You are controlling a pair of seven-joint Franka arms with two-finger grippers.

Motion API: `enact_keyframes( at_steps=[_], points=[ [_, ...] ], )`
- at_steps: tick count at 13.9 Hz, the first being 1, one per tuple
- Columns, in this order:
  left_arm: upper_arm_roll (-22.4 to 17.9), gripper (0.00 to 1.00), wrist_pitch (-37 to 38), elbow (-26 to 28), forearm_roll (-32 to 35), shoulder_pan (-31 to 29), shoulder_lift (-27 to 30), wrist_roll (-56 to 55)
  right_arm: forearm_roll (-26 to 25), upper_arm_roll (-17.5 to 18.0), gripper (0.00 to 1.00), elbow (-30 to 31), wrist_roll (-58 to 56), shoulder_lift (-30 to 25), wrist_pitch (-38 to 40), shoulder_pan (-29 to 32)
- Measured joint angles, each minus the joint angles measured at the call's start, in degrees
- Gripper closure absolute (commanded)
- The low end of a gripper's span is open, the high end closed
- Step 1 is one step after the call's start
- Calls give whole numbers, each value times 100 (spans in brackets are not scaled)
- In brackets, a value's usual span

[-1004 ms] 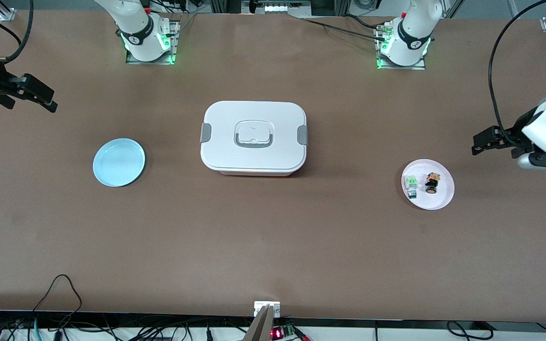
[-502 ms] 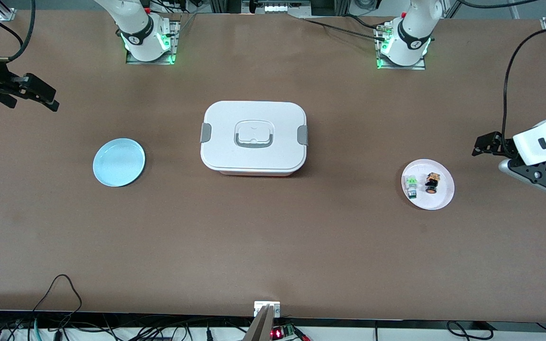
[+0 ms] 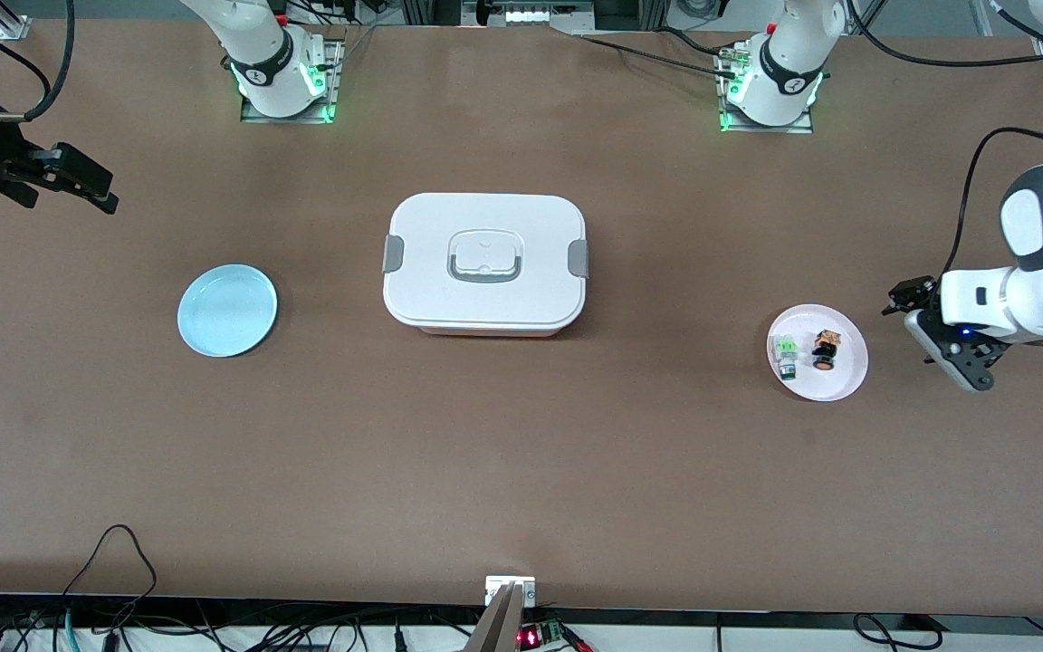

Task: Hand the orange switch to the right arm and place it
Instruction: 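Move the left gripper down over the small white plate, then close the left gripper on the black-and-orange switch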

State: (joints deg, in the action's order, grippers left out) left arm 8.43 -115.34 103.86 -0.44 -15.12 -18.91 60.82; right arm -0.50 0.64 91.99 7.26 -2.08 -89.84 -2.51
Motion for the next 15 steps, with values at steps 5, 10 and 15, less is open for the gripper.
enact_keyframes(
  at_steps=[5,10,15],
  points=[
    [2,0,-1238,582,0,-25,-321,2006,0,1,0,6,0,0,0,-1],
    [70,0,-2018,1136,0,-24,-518,4270,0,1,0,9,-1,-1,2,-2],
    [131,0,-2499,1570,0,-23,-701,5193,0,1,0,12,-1,0,3,-2]
  ],
)
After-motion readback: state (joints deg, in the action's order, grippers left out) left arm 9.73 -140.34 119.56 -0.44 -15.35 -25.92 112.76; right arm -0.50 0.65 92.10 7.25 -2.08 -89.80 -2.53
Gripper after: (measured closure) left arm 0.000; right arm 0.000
